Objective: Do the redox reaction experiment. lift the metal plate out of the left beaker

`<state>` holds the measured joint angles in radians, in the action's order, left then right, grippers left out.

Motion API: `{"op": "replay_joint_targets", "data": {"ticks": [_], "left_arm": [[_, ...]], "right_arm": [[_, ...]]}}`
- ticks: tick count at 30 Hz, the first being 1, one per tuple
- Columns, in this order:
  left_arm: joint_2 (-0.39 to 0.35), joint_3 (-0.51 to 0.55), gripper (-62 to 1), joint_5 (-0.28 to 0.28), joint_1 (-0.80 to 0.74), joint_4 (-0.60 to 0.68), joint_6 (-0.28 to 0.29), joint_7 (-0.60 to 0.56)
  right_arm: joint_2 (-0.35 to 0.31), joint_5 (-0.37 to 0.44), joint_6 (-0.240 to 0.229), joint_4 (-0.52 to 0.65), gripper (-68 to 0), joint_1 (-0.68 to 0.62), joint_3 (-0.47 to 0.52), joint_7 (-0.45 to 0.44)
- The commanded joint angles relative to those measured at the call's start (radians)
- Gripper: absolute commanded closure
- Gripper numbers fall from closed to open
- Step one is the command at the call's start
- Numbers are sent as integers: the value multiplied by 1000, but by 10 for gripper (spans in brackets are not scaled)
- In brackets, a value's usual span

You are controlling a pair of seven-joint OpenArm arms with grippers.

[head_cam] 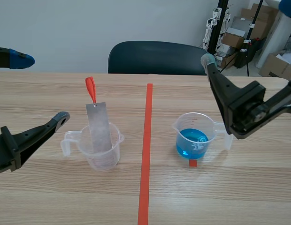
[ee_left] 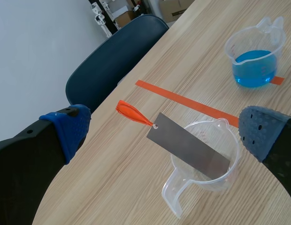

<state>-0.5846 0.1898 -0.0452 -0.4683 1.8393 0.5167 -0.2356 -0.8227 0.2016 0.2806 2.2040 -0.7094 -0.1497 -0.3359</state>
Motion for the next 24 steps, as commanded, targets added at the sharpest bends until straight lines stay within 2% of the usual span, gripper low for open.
{"op": "replay_joint_targets", "data": {"ticks": [1, 24], "left_arm": [[5, 0, -623, -14, 0, 6, -9, -10], [5, 0, -623, -14, 0, 6, -9, -6]], "right_arm": [[-3, 0, 7, 11, -671, 13, 11, -7], [-3, 0, 7, 11, -671, 14, 11, 15]]}}
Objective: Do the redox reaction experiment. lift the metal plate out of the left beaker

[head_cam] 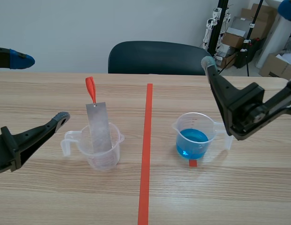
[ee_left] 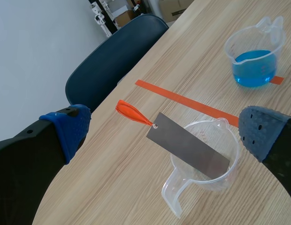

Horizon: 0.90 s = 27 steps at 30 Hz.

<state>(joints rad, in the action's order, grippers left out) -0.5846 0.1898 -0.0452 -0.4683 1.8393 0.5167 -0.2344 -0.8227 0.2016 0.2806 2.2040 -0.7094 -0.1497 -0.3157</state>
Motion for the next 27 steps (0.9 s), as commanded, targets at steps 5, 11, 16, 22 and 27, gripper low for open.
{"op": "replay_joint_targets", "data": {"ticks": [5, 11, 16, 22, 27], "left_arm": [[5, 0, -623, -14, 0, 6, -9, -7], [5, 0, -623, -14, 0, 6, -9, -7], [5, 0, -623, -14, 0, 6, -9, 0], [5, 0, -623, -14, -3, 6, -9, 0], [14, 0, -623, -14, -22, 3, -15, -4]], "right_arm": [[-3, 0, 7, 11, -671, 14, 11, 7], [-3, 0, 7, 11, -671, 13, 11, 35], [-5, 0, 7, 11, -671, 14, 11, 110], [-74, 0, 7, 11, -671, 15, 11, 111], [-169, 5, 6, 9, -671, 42, 11, 123]]}}
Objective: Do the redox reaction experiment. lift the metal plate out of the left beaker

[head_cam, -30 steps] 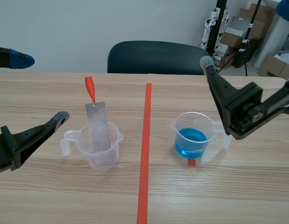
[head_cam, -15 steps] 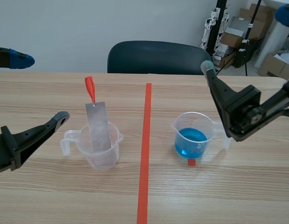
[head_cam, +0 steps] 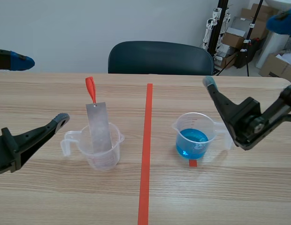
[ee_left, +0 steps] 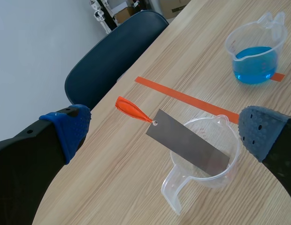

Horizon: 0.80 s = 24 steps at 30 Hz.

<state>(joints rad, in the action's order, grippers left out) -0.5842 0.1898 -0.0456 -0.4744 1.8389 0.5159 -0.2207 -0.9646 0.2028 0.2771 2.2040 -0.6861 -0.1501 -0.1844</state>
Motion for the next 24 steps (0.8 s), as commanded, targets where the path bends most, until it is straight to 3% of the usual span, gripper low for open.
{"op": "replay_joint_targets", "data": {"ticks": [1, 5, 8, 14, 19, 24], "left_arm": [[21, 0, -623, -14, -24, -2, -21, -18], [58, 0, -623, -13, -59, -29, -35, -26], [87, 0, -623, -13, -92, -52, -35, -28], [132, 1, -623, -13, -180, -127, -35, -113], [157, 1, -623, -13, -260, -228, -74, -313], [193, 2, -623, -13, -326, -344, -122, -536]], "right_arm": [[-51, 19, 10, 9, -671, 19, 11, -8], [-124, 112, -3, -2, -671, 24, 11, -22], [-163, 185, -63, -28, -671, 52, 11, -36], [-236, 409, -220, -142, -671, 126, 11, -104], [-285, 580, -374, -256, -671, 193, 11, -147], [-315, 685, -518, -336, -671, 239, 11, -184]]}}
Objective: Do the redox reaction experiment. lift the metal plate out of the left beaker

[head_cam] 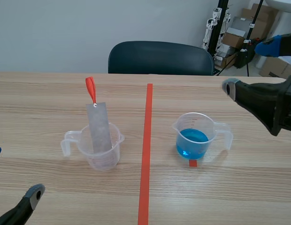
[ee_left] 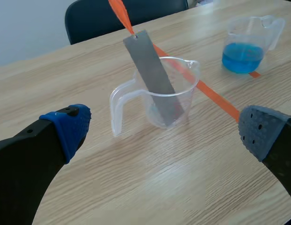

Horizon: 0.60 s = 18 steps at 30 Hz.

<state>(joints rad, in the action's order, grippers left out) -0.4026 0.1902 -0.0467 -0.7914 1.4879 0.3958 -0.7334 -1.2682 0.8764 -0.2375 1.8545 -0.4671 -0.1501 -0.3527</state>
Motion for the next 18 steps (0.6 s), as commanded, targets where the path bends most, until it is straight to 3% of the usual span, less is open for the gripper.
{"op": "replay_joint_targets", "data": {"ticks": [1, 4, 7, 12, 15, 18], "left_arm": [[22, 1, -623, -12, -21, -20, -12, -68], [56, 1, -623, -11, -45, -103, -27, -188], [99, 1, -623, -10, -62, -193, -40, -290], [174, 1, -623, 64, -67, -329, -53, -428], [223, 0, -623, 113, -59, -411, -98, -544], [250, -2, -623, 138, -43, -468, -122, -625]], "right_arm": [[-16, 23, -31, -1, -671, 29, 11, -23], [-25, 46, -101, -34, -671, 51, 11, -35], [-36, 48, -131, -51, -671, 54, 11, -48], [-65, 47, -130, -52, -671, 54, 11, -51], [-86, 46, -127, -52, -671, 54, 11, -54], [-96, 51, -97, -52, -671, 53, 11, -60]]}}
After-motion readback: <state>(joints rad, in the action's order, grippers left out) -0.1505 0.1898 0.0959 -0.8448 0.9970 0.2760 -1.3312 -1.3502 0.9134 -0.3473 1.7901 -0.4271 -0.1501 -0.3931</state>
